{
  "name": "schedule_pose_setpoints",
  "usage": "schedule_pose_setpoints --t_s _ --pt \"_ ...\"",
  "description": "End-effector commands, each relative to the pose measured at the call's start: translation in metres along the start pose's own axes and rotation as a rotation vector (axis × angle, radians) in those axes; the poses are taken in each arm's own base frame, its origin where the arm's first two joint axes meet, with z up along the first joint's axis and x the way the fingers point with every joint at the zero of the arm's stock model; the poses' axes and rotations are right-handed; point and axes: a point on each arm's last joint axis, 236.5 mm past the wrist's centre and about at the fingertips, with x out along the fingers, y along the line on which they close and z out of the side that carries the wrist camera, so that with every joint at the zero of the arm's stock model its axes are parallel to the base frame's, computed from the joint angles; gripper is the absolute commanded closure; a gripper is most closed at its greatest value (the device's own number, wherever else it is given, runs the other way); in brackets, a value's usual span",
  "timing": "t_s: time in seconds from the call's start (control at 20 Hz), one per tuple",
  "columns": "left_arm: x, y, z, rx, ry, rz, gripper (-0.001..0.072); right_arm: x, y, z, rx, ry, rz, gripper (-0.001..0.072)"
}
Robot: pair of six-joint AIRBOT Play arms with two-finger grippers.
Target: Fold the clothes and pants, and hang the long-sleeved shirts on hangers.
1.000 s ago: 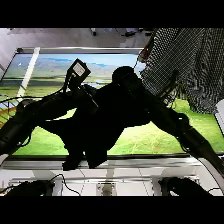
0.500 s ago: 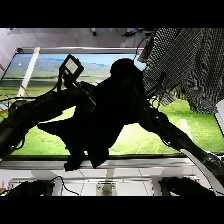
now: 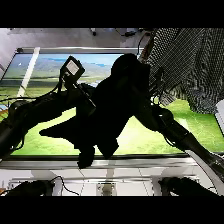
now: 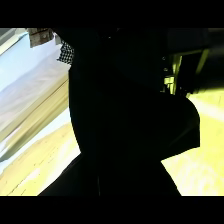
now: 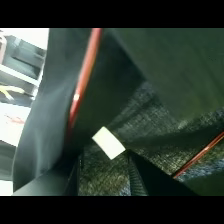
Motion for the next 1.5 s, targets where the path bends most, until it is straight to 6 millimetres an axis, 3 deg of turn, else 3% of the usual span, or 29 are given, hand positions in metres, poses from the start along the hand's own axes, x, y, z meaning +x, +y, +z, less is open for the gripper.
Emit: schedule_pose_setpoints --t_s 0.0,0.1,0.25,0.5,0.7,0.95,1.0,1.05,1.1,1.15,1.3,1.45 --pt "0.0 0.003 0.001 0.004 -0.004 0.01 0.0682 -0.027 -0.015 0.012 -0.081 0.06 -0.101 0.0344" --pt "0.0 0.003 0.001 0.007 -0.003 0.012 0.0682 -0.051 -0.026 0.037 -0.116 0.045 -0.166 0.0216" --pt "0.0 0.003 0.001 0.006 -0.003 0.011 0.0682 -0.069 -0.02 0.056 -0.066 0.004 -0.157 0.0192" --pt "0.0 0.003 0.001 0.006 -0.003 0.011 0.0682 -0.038 -0.016 0.025 0.099 -0.006 -0.068 0.019" --pt "0.0 0.002 0.001 0.006 -0.002 0.01 0.0682 -0.01 0.013 0.01 0.124 -0.067 0.069 0.0191" --pt "0.0 0.002 0.0 0.006 -0.001 0.009 0.0681 0.008 0.017 0.011 0.148 -0.094 0.102 0.0203" --pt "0.0 0.002 0.0 0.006 0.0 0.008 0.0682 0.009 0.018 0.013 0.148 -0.099 0.107 0.0255" --pt "0.0 0.002 0.0 0.006 0.001 0.007 0.0682 0.01 0.017 0.012 0.148 -0.097 0.104 0.0389" --pt "0.0 0.002 0.0 0.006 0.001 0.007 0.0681 0.011 0.013 0.01 0.148 -0.089 0.093 0.0627" --pt "0.0 0.002 0.0 0.006 0.001 0.007 0.0682 0.012 0.01 0.005 0.148 -0.073 0.077 0.0685" --pt "0.0 0.002 0.0 0.005 0.001 0.007 0.0681 0.01 0.007 -0.001 0.148 -0.038 0.05 0.0686" --pt "-0.004 0.002 0.003 0.008 -0.006 0.01 0.0667 -0.009 0.013 0.015 0.11 -0.018 0.017 0.0687"
